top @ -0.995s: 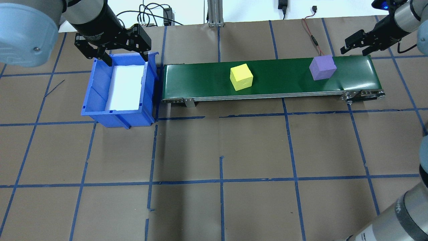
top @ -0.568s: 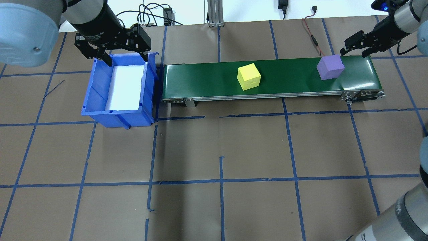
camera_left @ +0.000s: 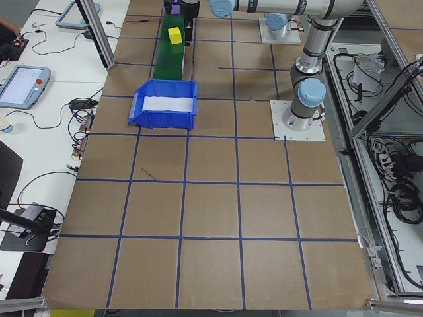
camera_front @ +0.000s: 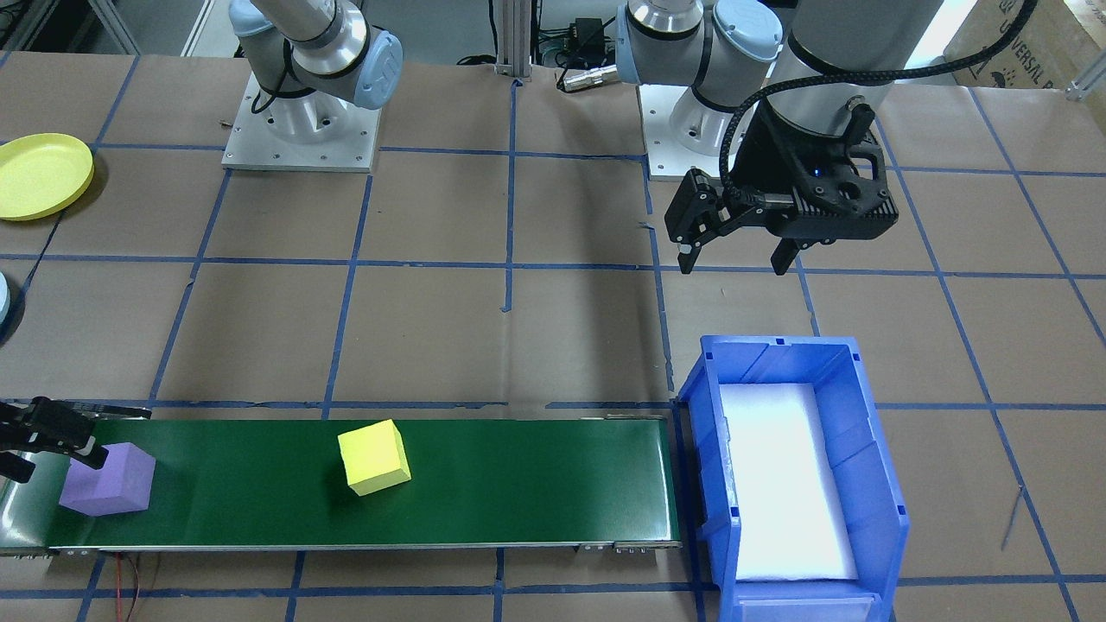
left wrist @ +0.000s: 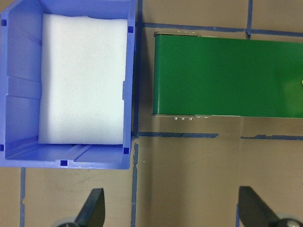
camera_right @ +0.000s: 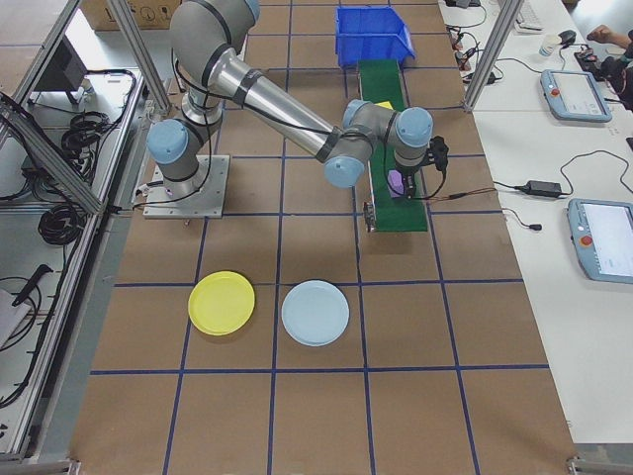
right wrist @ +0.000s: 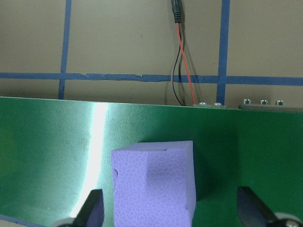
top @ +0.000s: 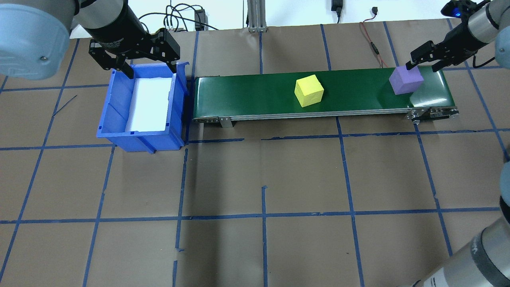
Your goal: Move block left to right into plate
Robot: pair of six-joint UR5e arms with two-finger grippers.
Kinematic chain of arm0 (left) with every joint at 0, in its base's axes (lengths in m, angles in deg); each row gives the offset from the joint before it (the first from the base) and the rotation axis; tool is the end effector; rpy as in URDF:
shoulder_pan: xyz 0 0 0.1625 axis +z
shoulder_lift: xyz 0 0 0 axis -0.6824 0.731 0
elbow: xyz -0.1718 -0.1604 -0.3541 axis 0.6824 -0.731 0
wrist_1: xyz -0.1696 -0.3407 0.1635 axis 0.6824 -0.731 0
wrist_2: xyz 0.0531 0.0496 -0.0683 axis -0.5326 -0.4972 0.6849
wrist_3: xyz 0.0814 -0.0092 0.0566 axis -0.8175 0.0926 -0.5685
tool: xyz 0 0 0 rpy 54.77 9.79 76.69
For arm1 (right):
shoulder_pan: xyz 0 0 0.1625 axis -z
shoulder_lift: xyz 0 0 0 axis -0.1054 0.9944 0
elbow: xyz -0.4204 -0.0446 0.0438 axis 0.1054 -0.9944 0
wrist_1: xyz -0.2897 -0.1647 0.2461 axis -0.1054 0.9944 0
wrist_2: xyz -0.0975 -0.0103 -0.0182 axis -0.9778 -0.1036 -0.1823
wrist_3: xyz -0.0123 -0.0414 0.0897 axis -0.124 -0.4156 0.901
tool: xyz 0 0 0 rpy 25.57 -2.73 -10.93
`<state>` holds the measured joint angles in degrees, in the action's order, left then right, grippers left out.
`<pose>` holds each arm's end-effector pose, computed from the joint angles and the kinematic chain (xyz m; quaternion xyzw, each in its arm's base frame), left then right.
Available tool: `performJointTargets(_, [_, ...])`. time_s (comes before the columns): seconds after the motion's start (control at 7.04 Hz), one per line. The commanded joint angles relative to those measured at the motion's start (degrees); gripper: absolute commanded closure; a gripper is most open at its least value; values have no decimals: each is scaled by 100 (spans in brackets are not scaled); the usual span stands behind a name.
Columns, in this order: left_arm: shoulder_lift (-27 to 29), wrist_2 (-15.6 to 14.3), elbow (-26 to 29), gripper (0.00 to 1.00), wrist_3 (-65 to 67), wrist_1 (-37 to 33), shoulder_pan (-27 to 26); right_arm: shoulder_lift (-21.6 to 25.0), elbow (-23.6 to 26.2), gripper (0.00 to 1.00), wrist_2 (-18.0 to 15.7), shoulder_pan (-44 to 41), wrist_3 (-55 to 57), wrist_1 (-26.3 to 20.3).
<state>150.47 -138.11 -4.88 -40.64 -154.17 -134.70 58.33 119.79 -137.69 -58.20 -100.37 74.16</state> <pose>-0.1543 -0.5294 0.5005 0.0266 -0.9973 0.0615 0.0312 -0.1336 -0.6572 0.3041 -0.0304 0.9860 -0.0915 0.1357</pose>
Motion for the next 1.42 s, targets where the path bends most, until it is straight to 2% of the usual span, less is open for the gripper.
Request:
performJointTargets(0.0, [0, 0, -1, 0, 0, -4, 0, -16, 0, 0, -192, 0, 115, 16])
performJointTargets(0.28, [-17, 0, -1, 0, 9, -4, -18, -34, 0, 0, -393, 0, 133, 51])
performJointTargets(0.43, [-17, 0, -1, 0, 9, -4, -26, -156, -18, 0, -465, 0, 211, 226])
performJointTargets(0.57, [-26, 0, -1, 0, 9, -4, -26, -331, 0, 0, -613, -9, 204, 610])
performJointTargets(0.71, [-26, 0, -1, 0, 0, -4, -18, -359, -9, 0, -824, 0, 203, 640])
performJointTargets(0.85, [-26, -9, -1, 0, 9, -4, -18, -359, -9, 7, -887, 0, 203, 736])
performJointTargets(0.99, [-26, -9, -1, 0, 0, -4, -18, -359, 8, 59, -913, 0, 203, 1024])
performJointTargets(1.14, [-26, -9, -1, 0, 0, -4, -18, -324, 26, 68, -1053, 0, 195, 1027])
performJointTargets(1.28, [-26, 0, -1, 0, 9, -13, -18, -246, 61, 70, -1280, 0, 142, 992])
